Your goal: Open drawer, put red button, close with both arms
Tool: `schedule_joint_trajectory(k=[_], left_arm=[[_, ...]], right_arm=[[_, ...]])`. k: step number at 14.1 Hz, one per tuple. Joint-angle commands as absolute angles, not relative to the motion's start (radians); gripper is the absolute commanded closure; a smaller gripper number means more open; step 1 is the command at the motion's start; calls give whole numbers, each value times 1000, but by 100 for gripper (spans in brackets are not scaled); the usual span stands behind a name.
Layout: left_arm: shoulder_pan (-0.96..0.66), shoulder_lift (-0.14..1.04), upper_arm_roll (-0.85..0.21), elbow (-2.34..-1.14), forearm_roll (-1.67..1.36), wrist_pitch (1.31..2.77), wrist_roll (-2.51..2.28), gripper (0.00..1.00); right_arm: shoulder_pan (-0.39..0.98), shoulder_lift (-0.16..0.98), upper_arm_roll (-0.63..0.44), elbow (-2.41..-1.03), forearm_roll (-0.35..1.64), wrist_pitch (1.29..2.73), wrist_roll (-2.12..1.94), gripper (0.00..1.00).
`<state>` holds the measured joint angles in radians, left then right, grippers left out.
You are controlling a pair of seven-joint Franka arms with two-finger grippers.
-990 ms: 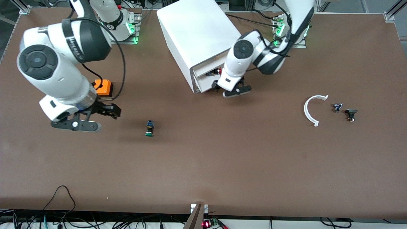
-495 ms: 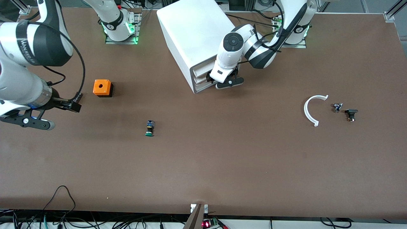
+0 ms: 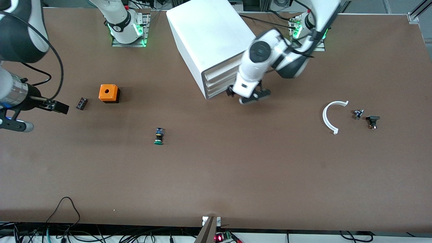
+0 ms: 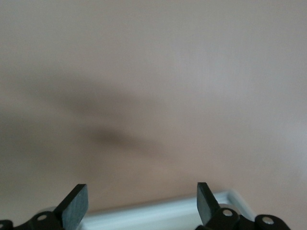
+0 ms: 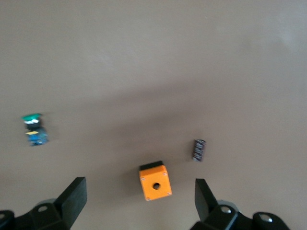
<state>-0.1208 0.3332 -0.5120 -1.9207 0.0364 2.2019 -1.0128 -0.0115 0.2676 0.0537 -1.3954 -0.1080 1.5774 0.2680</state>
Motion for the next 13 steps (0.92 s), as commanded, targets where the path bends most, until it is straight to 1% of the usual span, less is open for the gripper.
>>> schedule_joint_trajectory(k=[1, 3, 4, 7, 8, 10, 12, 13], left_arm=[[71, 328, -531, -1757, 32, 2012, -782, 0], [165, 290, -535, -1669, 31, 1863, -646, 0], [204, 249, -535, -1654, 29, 1795, -567, 0], [325, 105, -534, -1651, 29, 1685, -327, 0], [359, 57, -532, -1652, 28, 1662, -274, 0], [411, -6, -531, -1651, 25, 1631, -198, 0], [446, -17, -526, -1643, 6, 1625, -160, 0], [474, -28, -526, -1625, -21, 1615, -134, 0]], right_arm=[[-40, 183, 60, -1530, -64, 1670, 242, 0], [-57, 125, 48, -1607, -64, 1689, 195, 0], [-72, 111, 40, -1626, -64, 1692, 154, 0], [-95, 103, 12, -1641, -63, 1678, 98, 0], [-95, 95, 8, -1655, -63, 1675, 94, 0], [-95, 45, 5, -1725, -63, 1695, 77, 0], [-94, -12, 5, -1802, -63, 1738, 68, 0], [-95, -18, 5, -1815, -63, 1750, 48, 0]])
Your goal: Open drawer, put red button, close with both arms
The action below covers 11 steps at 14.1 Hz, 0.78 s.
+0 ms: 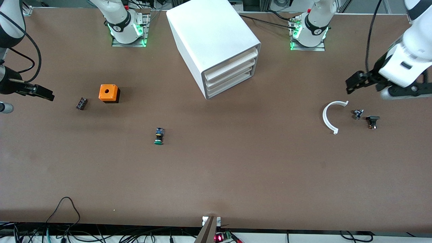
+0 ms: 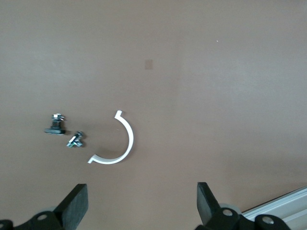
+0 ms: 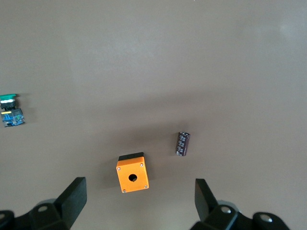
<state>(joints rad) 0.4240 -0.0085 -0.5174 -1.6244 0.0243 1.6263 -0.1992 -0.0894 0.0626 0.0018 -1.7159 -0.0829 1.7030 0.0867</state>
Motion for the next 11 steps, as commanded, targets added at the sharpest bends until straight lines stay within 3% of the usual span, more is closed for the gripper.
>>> schedule_joint_trajectory(k=[1, 8, 11], left_arm=[[491, -29, -526, -1609, -29, 1594, -100, 0], [476, -37, -500, -1598, -51, 1578, -84, 0], [211, -48, -239, -1621, -48, 1578, -87, 0]], right_arm=[[-94, -21, 5, -1815, -63, 1750, 17, 0], [-94, -29, -9, -1818, -63, 1712, -26, 0], [-92, -23, -9, -1806, -55, 1718, -25, 0]])
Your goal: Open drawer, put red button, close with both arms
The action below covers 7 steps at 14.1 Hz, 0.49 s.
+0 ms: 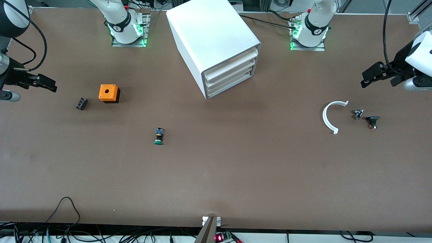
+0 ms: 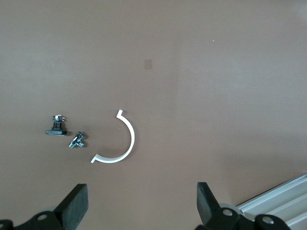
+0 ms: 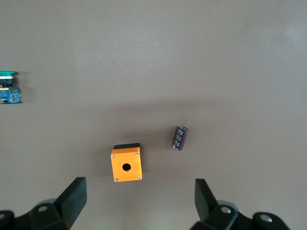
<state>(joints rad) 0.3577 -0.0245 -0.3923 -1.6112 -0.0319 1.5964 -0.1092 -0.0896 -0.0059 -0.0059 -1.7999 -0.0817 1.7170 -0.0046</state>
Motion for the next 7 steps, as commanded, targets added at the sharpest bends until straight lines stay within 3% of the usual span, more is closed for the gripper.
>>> schedule_joint_trajectory(k=[1, 4, 7], left_arm=[[142, -49, -172, -1631, -41, 1578, -87, 0], [-1, -49, -17, -1632, -34, 1571, -86, 0], [-15, -45, -5, -1635, -32, 1572, -86, 0]], right_arm=[[-92, -25, -8, -1805, -52, 1720, -22, 0], [-91, -26, -2, -1804, -52, 1729, -18, 0], [-91, -26, -2, -1802, -51, 1732, -17, 0]])
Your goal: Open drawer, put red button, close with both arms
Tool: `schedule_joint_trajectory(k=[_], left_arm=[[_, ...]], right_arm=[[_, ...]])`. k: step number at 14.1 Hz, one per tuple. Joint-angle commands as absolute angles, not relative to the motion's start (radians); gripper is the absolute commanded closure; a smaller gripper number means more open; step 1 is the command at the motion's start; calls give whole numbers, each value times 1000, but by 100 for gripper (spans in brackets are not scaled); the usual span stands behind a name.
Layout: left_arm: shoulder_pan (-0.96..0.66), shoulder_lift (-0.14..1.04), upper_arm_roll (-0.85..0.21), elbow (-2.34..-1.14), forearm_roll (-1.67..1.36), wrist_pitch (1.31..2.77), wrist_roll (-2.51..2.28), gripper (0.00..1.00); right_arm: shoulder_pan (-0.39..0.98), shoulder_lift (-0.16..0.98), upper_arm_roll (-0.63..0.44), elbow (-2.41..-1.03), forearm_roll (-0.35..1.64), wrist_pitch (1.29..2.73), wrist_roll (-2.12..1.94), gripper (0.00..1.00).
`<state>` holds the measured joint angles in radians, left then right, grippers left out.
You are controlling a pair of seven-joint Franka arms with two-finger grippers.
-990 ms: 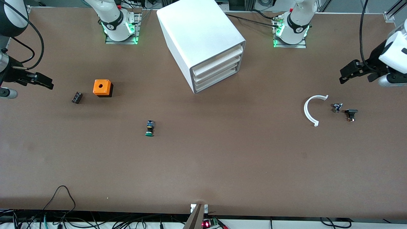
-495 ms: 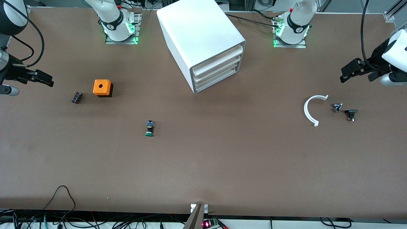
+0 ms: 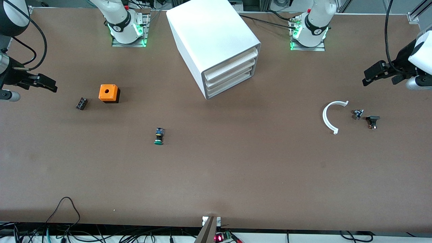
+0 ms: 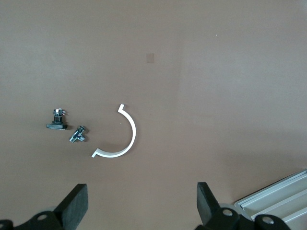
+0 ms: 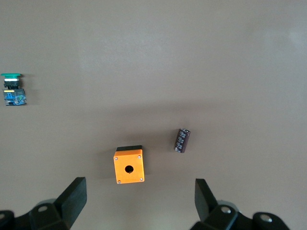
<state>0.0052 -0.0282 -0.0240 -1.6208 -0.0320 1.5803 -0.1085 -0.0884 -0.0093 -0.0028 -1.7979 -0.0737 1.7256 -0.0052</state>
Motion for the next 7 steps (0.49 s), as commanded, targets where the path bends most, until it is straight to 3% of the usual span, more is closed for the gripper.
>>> schedule_joint_trajectory(k=[1, 7], left_arm=[[-14, -44, -6, -1638, -32, 1571, -87, 0], [-11, -37, -6, -1634, -32, 1574, -83, 0]], right_arm=[[-91, -26, -2, -1802, -51, 1732, -17, 0], [-92, -25, -6, -1804, -48, 1732, 26, 0]])
